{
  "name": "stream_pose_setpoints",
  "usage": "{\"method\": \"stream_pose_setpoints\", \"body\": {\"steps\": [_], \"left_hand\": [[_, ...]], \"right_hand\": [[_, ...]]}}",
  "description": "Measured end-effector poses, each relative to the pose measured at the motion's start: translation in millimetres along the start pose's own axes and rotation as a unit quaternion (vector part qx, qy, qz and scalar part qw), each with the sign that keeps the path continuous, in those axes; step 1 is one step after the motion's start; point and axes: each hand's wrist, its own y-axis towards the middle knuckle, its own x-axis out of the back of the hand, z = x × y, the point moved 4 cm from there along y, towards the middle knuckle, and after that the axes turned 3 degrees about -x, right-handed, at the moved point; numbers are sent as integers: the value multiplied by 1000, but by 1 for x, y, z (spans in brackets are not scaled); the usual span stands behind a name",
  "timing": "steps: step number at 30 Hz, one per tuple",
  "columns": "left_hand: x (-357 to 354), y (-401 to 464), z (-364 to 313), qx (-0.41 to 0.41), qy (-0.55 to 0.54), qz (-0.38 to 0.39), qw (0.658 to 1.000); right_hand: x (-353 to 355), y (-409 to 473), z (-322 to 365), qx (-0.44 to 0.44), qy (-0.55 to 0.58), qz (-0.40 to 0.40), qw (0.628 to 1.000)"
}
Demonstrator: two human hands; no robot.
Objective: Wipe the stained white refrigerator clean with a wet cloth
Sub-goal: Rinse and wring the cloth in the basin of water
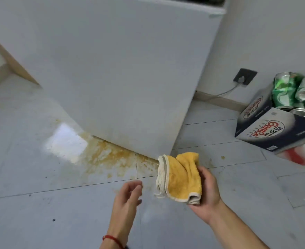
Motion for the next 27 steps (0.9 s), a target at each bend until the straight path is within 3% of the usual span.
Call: {"method": "stream_pose_setpoints", "body": {"steps": [4,7,11,14,18,23,27], "left_hand": [[25,-90,-29,99,-144,-28,984],[63,-159,-86,183,-269,-21,946],[134,-237,-164,158,-352,-24,922],[198,-283,-194,101,-388,-81,913],[289,-323,-209,76,-397,-159,901],[426,-351,-220,6,-360,-201,911],[510,-359,-214,-28,-379,-224,897]], "right_hand": [[-50,-92,-3,-44,-75,17,996],[-117,-171,-17,-97,-142,40,984],[-223,-268,-48,-137,-244,132,951],[-291,-326,-78,-116,-370,211,897],[-378,-390,-117,20,-564,292,772],[-477,-431,-168,74,-663,365,649],[-548,-447,-221,73,-677,396,616]]}}
